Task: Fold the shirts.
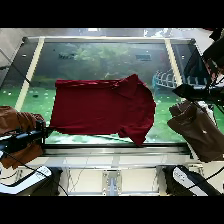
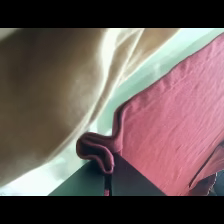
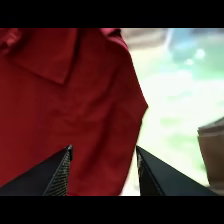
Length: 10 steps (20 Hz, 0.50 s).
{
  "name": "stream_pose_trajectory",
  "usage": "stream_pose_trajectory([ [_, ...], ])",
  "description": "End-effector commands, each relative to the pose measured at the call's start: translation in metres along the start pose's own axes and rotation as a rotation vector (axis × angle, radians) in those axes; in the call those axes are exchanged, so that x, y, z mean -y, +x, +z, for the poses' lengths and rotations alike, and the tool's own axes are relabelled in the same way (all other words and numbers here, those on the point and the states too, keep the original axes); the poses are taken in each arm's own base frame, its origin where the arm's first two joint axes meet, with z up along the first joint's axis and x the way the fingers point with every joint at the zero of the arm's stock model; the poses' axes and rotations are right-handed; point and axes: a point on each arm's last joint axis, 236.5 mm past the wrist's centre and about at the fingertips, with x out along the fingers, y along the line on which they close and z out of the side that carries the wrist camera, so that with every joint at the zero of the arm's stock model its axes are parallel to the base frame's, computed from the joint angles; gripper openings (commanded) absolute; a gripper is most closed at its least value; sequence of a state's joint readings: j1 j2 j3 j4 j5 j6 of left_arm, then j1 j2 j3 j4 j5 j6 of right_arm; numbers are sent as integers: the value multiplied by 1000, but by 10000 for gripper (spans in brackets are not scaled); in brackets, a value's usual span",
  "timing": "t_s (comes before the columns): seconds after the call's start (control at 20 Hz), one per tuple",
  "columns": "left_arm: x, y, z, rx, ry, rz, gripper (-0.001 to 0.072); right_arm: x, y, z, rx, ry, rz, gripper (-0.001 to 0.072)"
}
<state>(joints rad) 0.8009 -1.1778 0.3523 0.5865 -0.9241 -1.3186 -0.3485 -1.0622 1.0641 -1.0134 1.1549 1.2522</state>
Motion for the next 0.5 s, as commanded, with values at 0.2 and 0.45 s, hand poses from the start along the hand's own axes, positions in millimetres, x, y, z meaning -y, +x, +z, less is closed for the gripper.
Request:
stream_pose_trajectory([
  [0.2,11,0,-10,-40,55,-45,9,22,95,-163,-230,452,61,446],
  [0.45,11,0,-10,-40,75,-45,9,6,116,-192,-262,543,169,445],
])
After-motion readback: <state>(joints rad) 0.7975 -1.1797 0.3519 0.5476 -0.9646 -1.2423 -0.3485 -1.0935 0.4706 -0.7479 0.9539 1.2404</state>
